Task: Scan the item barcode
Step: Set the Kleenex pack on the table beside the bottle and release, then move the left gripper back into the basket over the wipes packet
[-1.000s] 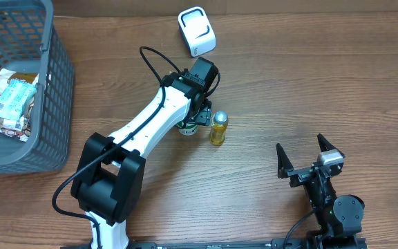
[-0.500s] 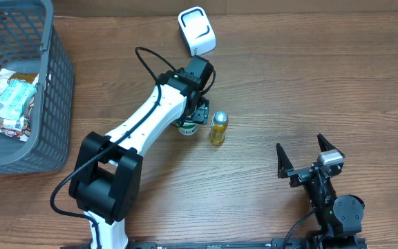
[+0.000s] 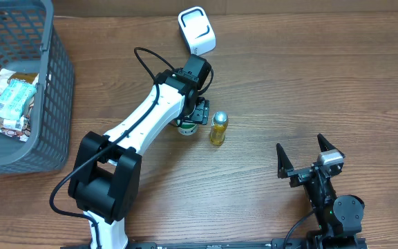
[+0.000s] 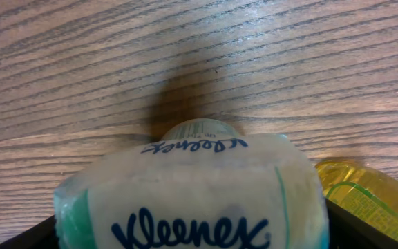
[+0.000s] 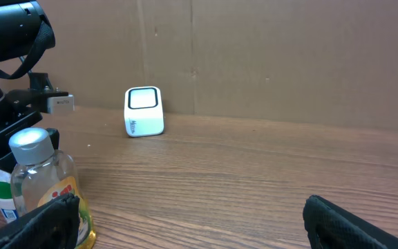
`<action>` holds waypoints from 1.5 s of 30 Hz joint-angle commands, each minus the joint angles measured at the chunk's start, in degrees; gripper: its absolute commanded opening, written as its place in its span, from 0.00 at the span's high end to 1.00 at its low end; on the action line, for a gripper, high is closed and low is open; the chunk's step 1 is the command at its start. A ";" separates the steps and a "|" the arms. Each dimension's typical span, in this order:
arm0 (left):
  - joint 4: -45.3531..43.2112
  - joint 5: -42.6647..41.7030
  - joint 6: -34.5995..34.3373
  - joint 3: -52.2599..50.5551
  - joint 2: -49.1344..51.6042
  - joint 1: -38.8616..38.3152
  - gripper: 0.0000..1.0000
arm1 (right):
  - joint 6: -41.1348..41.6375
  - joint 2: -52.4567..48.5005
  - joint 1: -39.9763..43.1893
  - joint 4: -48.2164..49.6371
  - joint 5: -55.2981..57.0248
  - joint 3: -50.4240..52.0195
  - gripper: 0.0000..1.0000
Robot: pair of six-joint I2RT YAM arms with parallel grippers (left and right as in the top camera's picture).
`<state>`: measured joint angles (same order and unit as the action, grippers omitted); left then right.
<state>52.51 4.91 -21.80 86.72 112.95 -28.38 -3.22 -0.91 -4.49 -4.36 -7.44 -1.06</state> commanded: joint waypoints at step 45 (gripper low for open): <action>-2.49 51.41 26.08 3.54 -35.41 0.46 0.96 | -0.24 0.09 0.39 0.15 0.33 0.59 0.00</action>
<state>51.64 46.89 -1.37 88.88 79.09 -28.38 -3.22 -0.91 -4.49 -4.36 -7.44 -1.06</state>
